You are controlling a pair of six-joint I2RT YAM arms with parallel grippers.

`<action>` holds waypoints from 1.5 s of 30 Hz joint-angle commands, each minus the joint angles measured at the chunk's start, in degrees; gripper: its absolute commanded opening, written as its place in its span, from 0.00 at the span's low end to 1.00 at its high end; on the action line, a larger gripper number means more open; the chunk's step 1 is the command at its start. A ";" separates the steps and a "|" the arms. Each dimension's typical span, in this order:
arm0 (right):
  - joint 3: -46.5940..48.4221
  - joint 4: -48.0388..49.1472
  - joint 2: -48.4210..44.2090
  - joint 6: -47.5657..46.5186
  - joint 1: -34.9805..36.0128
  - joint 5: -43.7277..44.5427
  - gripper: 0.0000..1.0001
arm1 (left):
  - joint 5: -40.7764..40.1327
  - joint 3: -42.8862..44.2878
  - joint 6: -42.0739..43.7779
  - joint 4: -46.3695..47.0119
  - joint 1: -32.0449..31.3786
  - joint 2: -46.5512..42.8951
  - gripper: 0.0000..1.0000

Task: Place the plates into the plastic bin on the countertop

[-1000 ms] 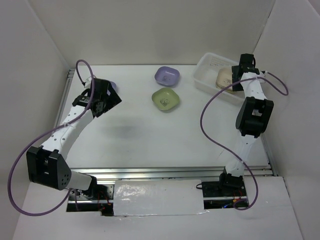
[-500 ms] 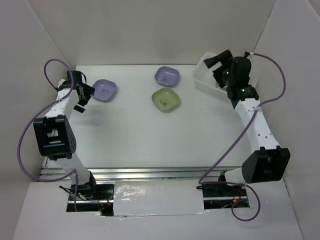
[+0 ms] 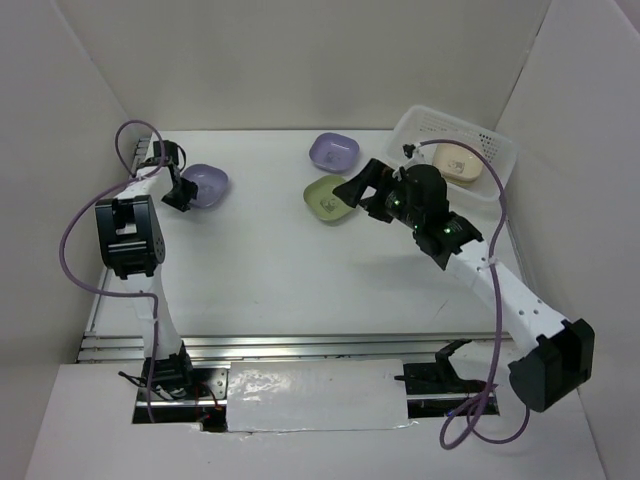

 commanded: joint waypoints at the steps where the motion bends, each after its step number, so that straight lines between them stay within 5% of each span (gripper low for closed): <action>1: 0.62 3.49 -3.40 -3.04 3.21 3.17 1.00 | 2.07 0.61 0.23 1.63 -0.46 1.68 0.45; 3: 1.75 4.55 -1.65 -6.80 4.71 2.13 1.00 | 4.53 0.17 0.58 1.55 -0.90 2.03 0.06; 4: 3.15 3.51 1.66 -9.00 6.63 0.47 1.00 | 6.02 -0.09 1.11 1.37 -0.73 2.03 0.00; 11: 26.58 -8.09 25.73 -27.28 10.96 0.27 1.00 | 8.73 -23.60 9.27 5.67 -8.36 -24.74 0.00; 16: 41.10 -20.39 37.72 -31.53 8.85 1.42 1.00 | 15.08 -33.56 17.02 10.60 -14.96 -37.84 0.00; 21: 36.13 -17.79 39.31 -30.47 9.90 -0.95 0.95 | 21.84 -37.45 19.12 15.16 -18.21 -42.52 0.00; 22: 34.82 -17.51 39.31 -30.03 10.60 -0.61 0.90 | 21.94 -37.36 19.22 14.99 -18.74 -42.53 0.00; 26: 32.79 -17.51 40.19 -28.89 11.83 0.80 0.35 | 23.08 -37.71 19.65 15.16 -19.54 -43.58 0.00; 33: 29.45 -14.70 39.14 -25.20 12.89 -2.98 0.41 | 25.02 -36.22 19.39 15.17 -19.54 -45.87 0.00; 35: 29.27 -14.52 38.96 -24.85 13.41 -2.45 0.29 | 25.11 -35.61 19.65 14.47 -19.54 -46.04 0.00; 36: 29.44 -14.96 38.87 -24.24 13.85 -0.45 0.09 | 24.67 -34.99 19.57 13.68 -19.62 -46.30 0.05; 37: 30.23 -15.66 38.79 -23.62 13.94 1.40 0.00 | 23.71 -34.64 19.48 12.89 -19.71 -46.48 0.16; 38: 30.23 -16.45 38.44 -22.92 13.94 3.42 0.00 | 21.53 -34.37 19.22 10.97 -19.89 -47.01 0.36; 39: 30.41 -16.89 37.56 -21.26 12.99 7.53 0.00 | 19.42 -33.41 18.78 9.30 -19.97 -47.45 0.99; 41: 30.76 -18.73 36.16 -18.44 10.18 12.29 0.00 | 13.02 -32.97 17.30 5.18 -20.24 -48.85 0.99; 45: 31.90 -21.81 32.12 -11.59 -6.73 18.90 0.00 | 7.97 -35.67 13.95 2.68 -20.06 -52.10 0.99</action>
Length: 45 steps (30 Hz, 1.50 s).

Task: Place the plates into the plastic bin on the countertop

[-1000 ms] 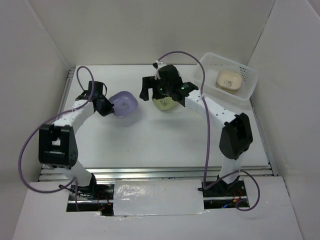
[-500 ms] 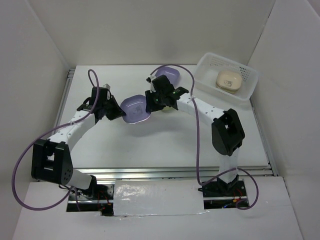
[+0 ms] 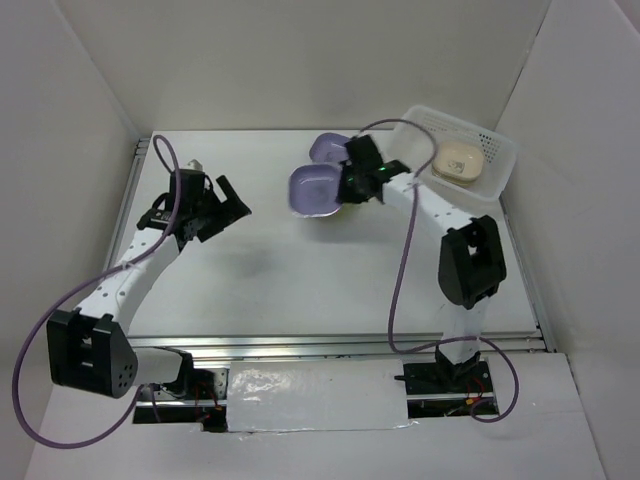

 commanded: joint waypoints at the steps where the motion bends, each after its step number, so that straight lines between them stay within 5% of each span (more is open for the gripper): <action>1: 3.16 -3.78 -6.78 6.70 -16.79 10.73 0.00 | -5.85 -1.00 -3.15 -1.99 -0.13 -3.91 0.99; 7: 19.14 -9.75 4.27 3.37 -36.92 7.84 0.00 | -2.77 -1.72 -2.71 1.79 -2.41 -3.13 0.99; 11: 35.73 -14.95 15.79 0.91 -44.15 2.93 0.00 | -3.64 2.23 -1.31 2.32 -4.96 1.52 0.99; 17: 38.26 -14.79 21.44 0.64 -49.25 0.02 0.08 | -4.70 12.58 2.03 -0.31 -7.60 12.68 0.99; 20: 37.97 -13.64 20.73 -0.15 -49.70 -2.70 0.22 | -4.61 17.60 2.47 -1.02 -8.57 19.01 0.99; 22: 39.29 -15.03 20.56 -0.33 -49.70 -2.02 0.43 | -4.09 19.72 2.21 -0.49 -9.35 23.56 0.99; 23: 40.60 -15.65 20.03 0.19 -49.70 -1.57 0.75 | -3.82 22.52 2.38 -0.32 -9.62 25.16 0.99; 25: 40.88 -16.36 18.20 0.29 -49.61 -0.52 1.00 | -3.12 25.61 2.65 -0.14 -10.50 29.98 0.99; 32: 24.11 -11.71 -2.80 -0.59 -42.59 4.23 1.00 | 0.66 34.23 -1.91 5.74 -12.43 40.46 0.99; 40: -1.63 -0.99 -22.22 0.28 -26.69 4.06 1.00 | -7.86 44.51 -7.63 -0.57 -16.83 52.67 0.97; 44: -6.75 2.09 -27.07 1.08 -21.14 4.14 1.00 | -9.09 47.94 -9.12 -3.82 -17.62 58.21 0.77; 45: -8.15 3.23 -27.78 0.99 -20.00 3.80 1.00 | -9.62 48.56 -9.39 -5.13 -17.62 59.44 0.55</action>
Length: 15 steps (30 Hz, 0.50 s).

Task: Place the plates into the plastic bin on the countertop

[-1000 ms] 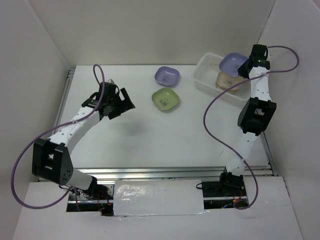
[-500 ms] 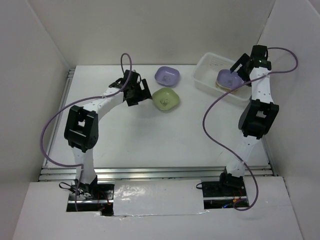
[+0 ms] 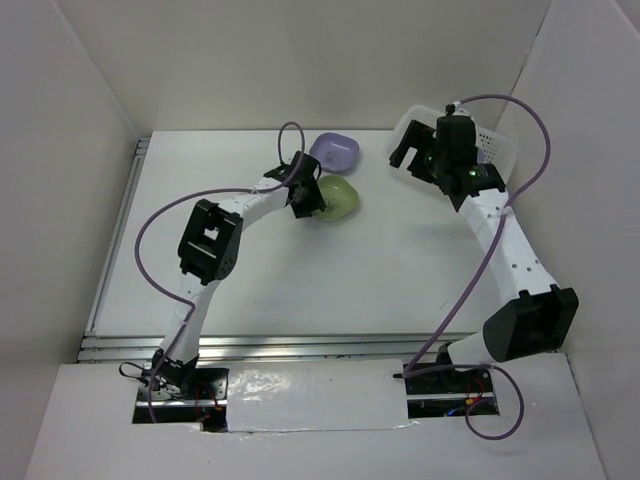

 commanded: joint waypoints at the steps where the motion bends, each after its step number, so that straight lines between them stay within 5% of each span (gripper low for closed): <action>1: -3.53 6.18 -2.03 0.40 3.85 -0.16 1.00 | -3.35 2.21 -1.87 -6.36 0.17 2.87 0.33; 3: -5.81 10.04 -0.99 -2.30 5.35 -5.68 1.00 | -6.58 -2.07 -1.79 -7.78 -0.27 -1.07 0.00; 8: -4.33 9.80 9.63 -8.56 7.38 -12.47 1.00 | -10.65 -20.51 3.48 -1.66 -3.86 -21.51 0.00; 15: -7.22 13.04 17.74 -7.34 12.03 -18.27 0.93 | -7.31 -26.01 9.11 -0.84 -4.05 -34.66 0.00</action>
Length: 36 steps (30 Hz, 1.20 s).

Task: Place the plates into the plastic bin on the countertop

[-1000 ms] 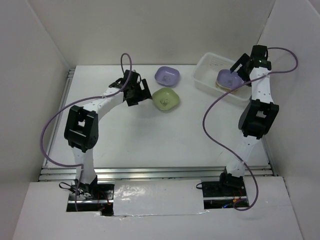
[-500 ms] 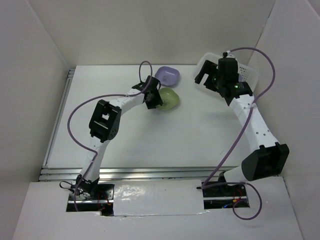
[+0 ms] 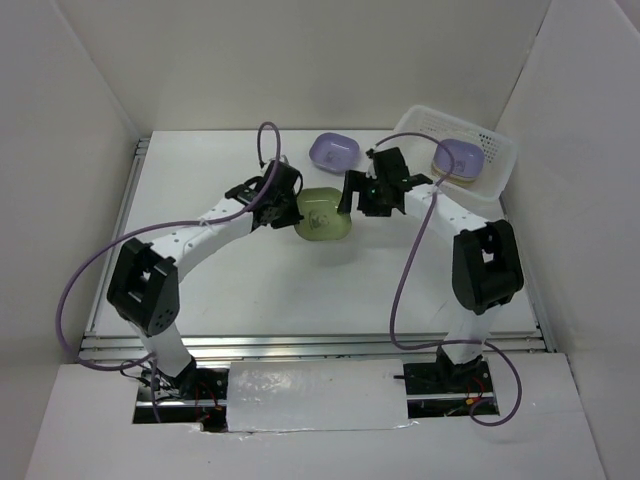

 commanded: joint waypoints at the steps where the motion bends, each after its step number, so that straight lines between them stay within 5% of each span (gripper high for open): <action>1: -1.46 4.26 -1.38 0.00 3.53 -4.04 0.92 | 0.47 1.18 4.09 1.32 0.67 -3.93 0.00; 5: -4.36 6.64 -1.65 2.82 4.59 -4.57 0.58 | 1.88 1.45 4.35 1.32 0.67 -6.22 0.00; 6: -4.71 6.72 -1.82 2.91 4.33 -5.09 0.20 | 2.14 1.27 4.35 1.75 0.67 -6.57 0.03; 7: -5.06 7.25 -2.26 3.61 3.89 -4.14 0.00 | 2.15 1.10 4.26 1.93 0.67 -7.44 0.15; 8: -5.76 7.34 -3.40 5.01 3.54 -3.00 0.00 | 0.93 1.01 3.83 1.76 0.76 -7.71 0.59; 9: -5.86 7.34 -4.10 5.46 3.19 -2.12 0.00 | 0.05 0.92 3.13 1.06 0.85 -7.98 0.88; 10: -5.51 5.95 -4.46 5.98 1.45 -0.72 0.00 | -1.01 0.92 2.77 0.62 1.02 -8.41 0.99; 16: 7.47 -7.20 -1.49 7.84 -14.52 13.43 0.00 | -5.76 -0.04 -0.13 -4.66 3.66 -10.25 0.99; 25: 52.91 -25.00 26.63 -1.74 -29.77 13.88 0.00 | -2.25 1.00 4.17 -2.81 6.03 -7.99 0.99; 31: 54.18 -22.82 29.46 -2.97 -33.73 16.95 0.05 | -0.58 8.11 6.46 -3.61 7.53 -0.44 0.99; 33: 55.39 -23.42 30.25 -3.24 -34.08 18.10 0.11 | 0.30 10.57 7.25 -4.13 7.62 2.20 0.99; 36: 58.82 -24.21 31.22 -2.54 -34.96 19.77 0.46 | 1.00 11.20 7.69 -3.43 7.44 3.97 0.99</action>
